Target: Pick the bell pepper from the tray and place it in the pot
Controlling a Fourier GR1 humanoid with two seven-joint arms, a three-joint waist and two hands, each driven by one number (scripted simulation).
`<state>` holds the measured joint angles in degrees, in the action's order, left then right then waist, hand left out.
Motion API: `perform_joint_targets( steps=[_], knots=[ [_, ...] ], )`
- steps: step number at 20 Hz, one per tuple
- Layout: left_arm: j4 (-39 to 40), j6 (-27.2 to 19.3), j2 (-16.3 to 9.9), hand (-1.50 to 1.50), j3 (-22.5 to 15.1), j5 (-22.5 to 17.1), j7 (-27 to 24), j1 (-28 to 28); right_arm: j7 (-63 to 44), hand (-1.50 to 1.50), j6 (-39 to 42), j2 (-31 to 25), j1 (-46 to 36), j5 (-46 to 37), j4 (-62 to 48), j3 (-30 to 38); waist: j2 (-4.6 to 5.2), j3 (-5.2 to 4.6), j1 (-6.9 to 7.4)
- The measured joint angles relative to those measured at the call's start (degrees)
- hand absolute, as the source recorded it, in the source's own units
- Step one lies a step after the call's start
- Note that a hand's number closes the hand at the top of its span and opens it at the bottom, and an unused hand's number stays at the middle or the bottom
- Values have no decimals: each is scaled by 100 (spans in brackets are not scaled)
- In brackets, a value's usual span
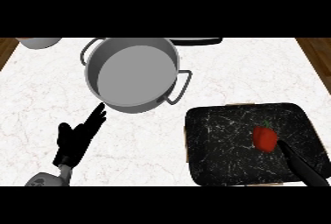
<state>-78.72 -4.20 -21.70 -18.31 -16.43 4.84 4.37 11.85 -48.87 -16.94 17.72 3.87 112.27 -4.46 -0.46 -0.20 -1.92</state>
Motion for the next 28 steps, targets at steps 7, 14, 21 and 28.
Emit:
perform_joint_targets(
  steps=[7, 14, 21, 28],
  knots=[
    [-6, 77, 106, 0, 1, 73, 12, 60, -2387, -150, -18, -820, 500, -215, 1223, -131, 42, 4, 145],
    [57, 90, 291, 0, -18, 226, 22, 154, -3742, -150, 667, -1280, -104, 252, 853, -101, 53, 19, 228],
    [80, 186, 375, 0, 141, 313, 146, 174, -3586, -150, 1616, -1182, -344, 464, -154, -321, 49, 23, 213],
    [74, 383, 514, 0, 370, 524, 45, 68, -2788, -150, 1859, -654, -42, 197, -737, -115, 31, 30, 183]
  ],
)
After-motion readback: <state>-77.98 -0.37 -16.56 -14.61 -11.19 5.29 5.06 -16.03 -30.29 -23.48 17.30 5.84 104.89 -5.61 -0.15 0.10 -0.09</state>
